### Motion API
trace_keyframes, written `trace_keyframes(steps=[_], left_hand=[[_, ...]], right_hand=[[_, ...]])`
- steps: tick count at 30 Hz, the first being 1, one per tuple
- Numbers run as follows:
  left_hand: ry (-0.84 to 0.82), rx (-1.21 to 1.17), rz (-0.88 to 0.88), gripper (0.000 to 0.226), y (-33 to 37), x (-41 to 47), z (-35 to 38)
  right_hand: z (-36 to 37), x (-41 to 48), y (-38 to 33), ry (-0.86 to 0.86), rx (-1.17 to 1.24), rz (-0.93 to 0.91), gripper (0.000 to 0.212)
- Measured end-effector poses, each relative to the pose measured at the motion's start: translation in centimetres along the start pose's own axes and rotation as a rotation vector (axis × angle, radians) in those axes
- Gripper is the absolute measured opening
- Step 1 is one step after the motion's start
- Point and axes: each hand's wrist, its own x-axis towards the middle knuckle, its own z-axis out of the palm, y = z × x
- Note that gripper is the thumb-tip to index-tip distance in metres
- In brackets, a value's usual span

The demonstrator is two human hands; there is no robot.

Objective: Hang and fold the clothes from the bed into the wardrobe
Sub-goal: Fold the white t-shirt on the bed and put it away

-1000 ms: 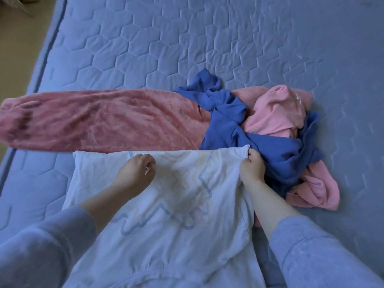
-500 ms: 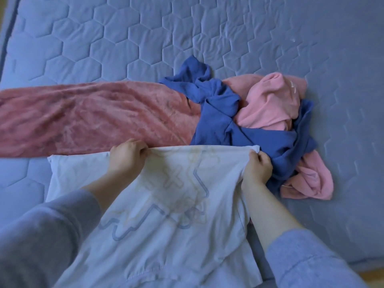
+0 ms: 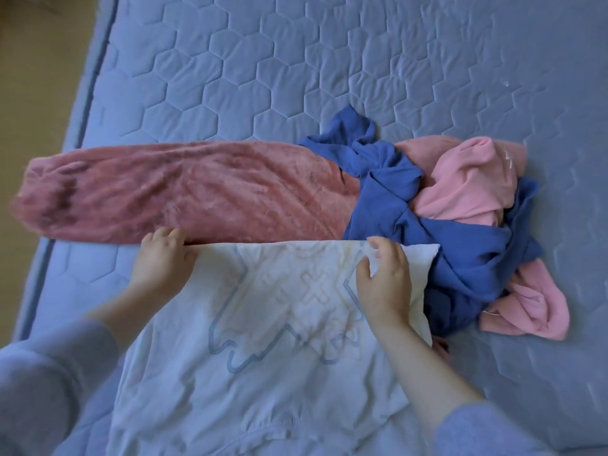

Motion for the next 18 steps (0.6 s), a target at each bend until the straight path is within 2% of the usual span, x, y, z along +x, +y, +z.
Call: trace_keyframes(steps=[3,6,8,10,11,15,18], left_hand=[[0.046,-0.010,-0.055,0.017,-3.2,-0.5,-0.3],[0.070,-0.253,-0.267,0.023,-4.8,-0.7,-0.5],[0.011,-0.363,-0.418,0.031,-5.3,-0.2,-0.4],[-0.074,-0.452,-0.510,0.049,-5.3,0.7,-0.5],[-0.094,-0.512,-0.544,0.050,-5.3,1.1,-0.6],[-0.107,-0.694,-0.597,0.026,-5.7,2.0,-0.3],[-0.010,-0.819,-0.658,0.022,-6.4,1.5,0.1]], right_hand=[[2.9,-1.5,-2.6,-0.254,0.059,0.015,0.027],[5.5,-2.5,-5.2,-0.354,0.080,0.053,0.028],[6.9,-3.1,-6.5,-0.423,0.074,0.063,0.029],[8.1,-3.5,-7.4,-0.490,0.054,0.064,0.029],[8.6,-3.6,-7.8,-0.514,0.051,0.069,0.030],[9.7,-4.0,-8.5,-0.564,0.049,0.118,0.033],[9.8,-4.2,-8.3,-0.562,0.017,0.145,0.036]])
